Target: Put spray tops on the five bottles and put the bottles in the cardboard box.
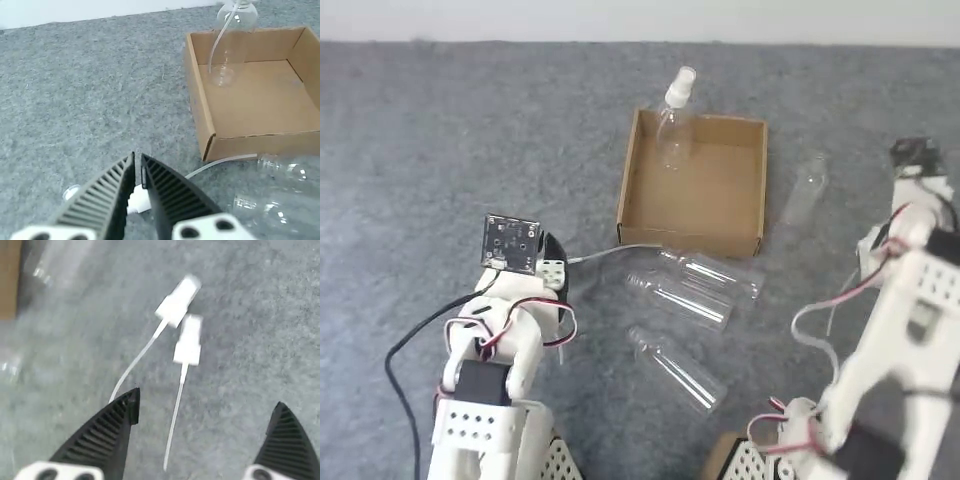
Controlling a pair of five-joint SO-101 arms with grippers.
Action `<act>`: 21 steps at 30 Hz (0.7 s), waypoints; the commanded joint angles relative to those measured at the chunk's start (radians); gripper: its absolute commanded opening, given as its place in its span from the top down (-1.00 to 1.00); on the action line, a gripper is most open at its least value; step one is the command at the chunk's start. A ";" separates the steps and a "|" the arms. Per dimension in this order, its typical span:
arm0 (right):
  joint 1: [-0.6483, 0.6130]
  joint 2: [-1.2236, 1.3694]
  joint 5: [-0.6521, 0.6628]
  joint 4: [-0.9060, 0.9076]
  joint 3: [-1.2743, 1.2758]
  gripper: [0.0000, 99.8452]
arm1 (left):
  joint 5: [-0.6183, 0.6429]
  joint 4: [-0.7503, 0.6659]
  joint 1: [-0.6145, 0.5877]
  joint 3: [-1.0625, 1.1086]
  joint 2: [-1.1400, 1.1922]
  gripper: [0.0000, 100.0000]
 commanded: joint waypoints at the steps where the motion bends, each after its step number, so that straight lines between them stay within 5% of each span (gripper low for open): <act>1: -0.027 0.211 -0.130 -0.035 -0.219 0.46 | -0.003 -0.005 0.002 -0.004 0.002 0.98; 21: 0.094 0.584 -0.057 -0.139 -0.325 0.66 | -0.075 -0.063 0.002 0.033 0.002 0.98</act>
